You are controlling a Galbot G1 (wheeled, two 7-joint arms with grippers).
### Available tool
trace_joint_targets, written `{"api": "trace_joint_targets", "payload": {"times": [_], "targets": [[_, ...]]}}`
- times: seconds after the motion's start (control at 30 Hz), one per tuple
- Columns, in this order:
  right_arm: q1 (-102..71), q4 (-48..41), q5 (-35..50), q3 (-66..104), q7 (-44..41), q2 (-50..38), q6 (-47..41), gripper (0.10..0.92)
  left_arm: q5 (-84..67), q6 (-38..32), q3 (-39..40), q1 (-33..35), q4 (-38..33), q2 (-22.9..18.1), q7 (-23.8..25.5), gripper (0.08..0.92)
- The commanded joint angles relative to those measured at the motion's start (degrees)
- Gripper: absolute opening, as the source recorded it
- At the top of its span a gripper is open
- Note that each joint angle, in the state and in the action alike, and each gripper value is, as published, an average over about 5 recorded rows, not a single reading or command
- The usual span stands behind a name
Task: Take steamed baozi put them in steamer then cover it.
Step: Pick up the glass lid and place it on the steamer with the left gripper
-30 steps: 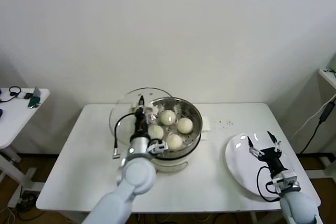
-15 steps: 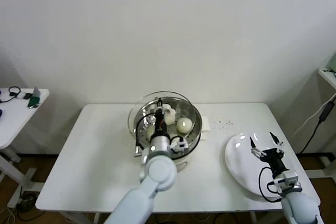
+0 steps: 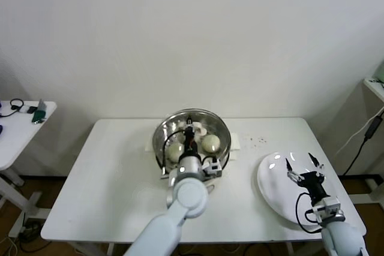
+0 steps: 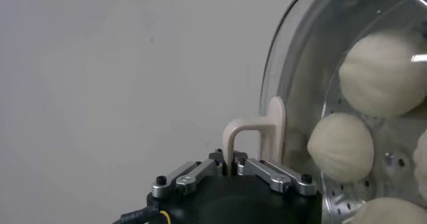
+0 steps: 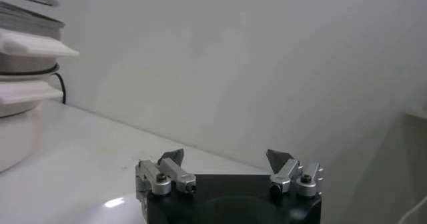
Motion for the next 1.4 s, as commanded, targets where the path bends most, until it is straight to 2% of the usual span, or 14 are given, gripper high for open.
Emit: {"api": "trace_joint_targets", "payload": {"times": [0.03,1.4], "targets": [[0.1,-0.1,0.0,0.1,-0.1,0.0,0.0,0.823,0.3,2.8,0.9,-0.5,1.0,-0.7,0.9,0.152],[-0.2,0.1,0.4,1.0,-1.6,0.8,-0.1,0.823,-1.1,2.8,1.4,-1.3,2.1,1.2,0.9,0.161]]}}
